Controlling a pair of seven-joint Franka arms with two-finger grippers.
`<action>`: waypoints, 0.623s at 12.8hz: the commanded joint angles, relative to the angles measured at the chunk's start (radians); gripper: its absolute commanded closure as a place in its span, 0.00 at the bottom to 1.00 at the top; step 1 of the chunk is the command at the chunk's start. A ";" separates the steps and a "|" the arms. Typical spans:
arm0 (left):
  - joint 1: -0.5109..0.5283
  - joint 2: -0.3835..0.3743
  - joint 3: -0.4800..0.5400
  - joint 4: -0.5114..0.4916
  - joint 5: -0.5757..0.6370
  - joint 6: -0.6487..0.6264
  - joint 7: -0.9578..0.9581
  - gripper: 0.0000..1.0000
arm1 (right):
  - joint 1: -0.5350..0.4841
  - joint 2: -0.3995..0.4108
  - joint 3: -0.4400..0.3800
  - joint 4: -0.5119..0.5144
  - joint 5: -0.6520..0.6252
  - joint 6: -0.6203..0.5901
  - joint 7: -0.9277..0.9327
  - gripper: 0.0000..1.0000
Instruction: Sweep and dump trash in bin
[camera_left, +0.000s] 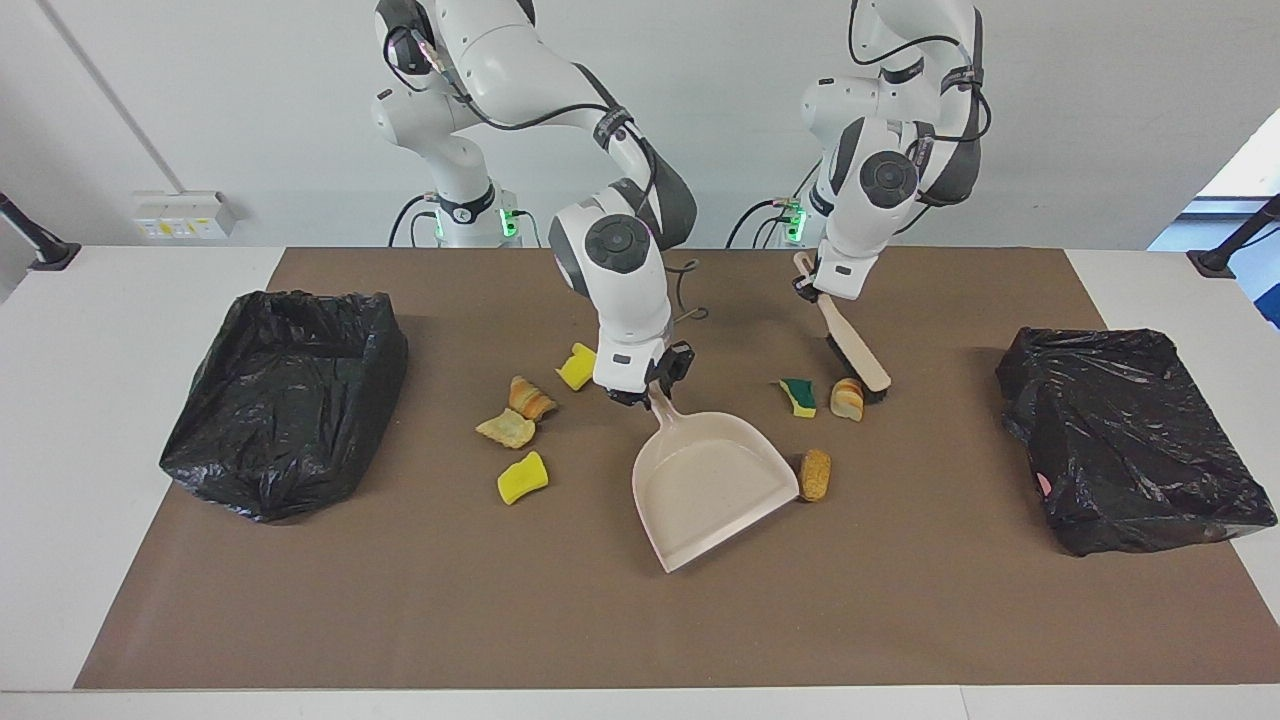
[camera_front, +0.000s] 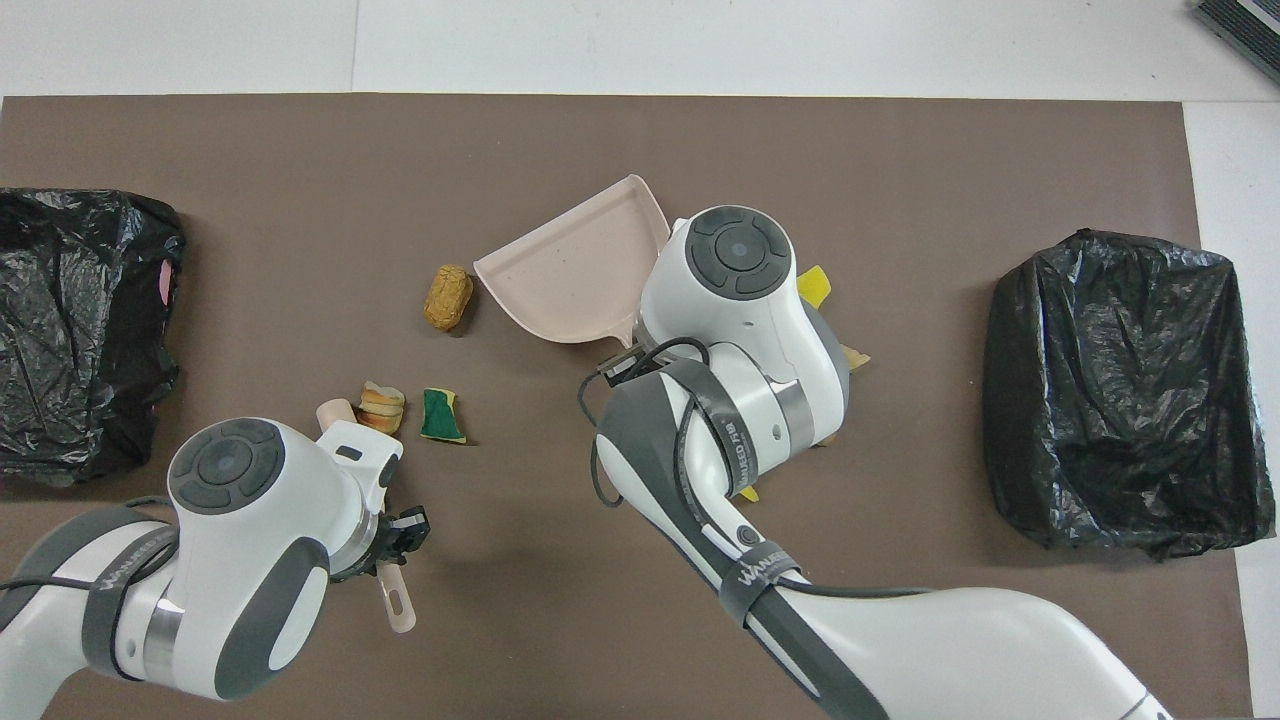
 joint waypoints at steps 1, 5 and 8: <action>-0.015 0.029 -0.010 0.004 -0.076 0.099 -0.028 1.00 | -0.062 -0.121 0.009 -0.088 -0.012 -0.056 -0.187 1.00; -0.018 0.084 -0.020 0.076 -0.119 0.111 -0.014 1.00 | -0.090 -0.164 0.011 -0.108 -0.120 -0.135 -0.434 1.00; -0.009 0.072 -0.021 0.064 -0.119 0.082 0.071 1.00 | -0.101 -0.199 0.009 -0.176 -0.134 -0.138 -0.677 1.00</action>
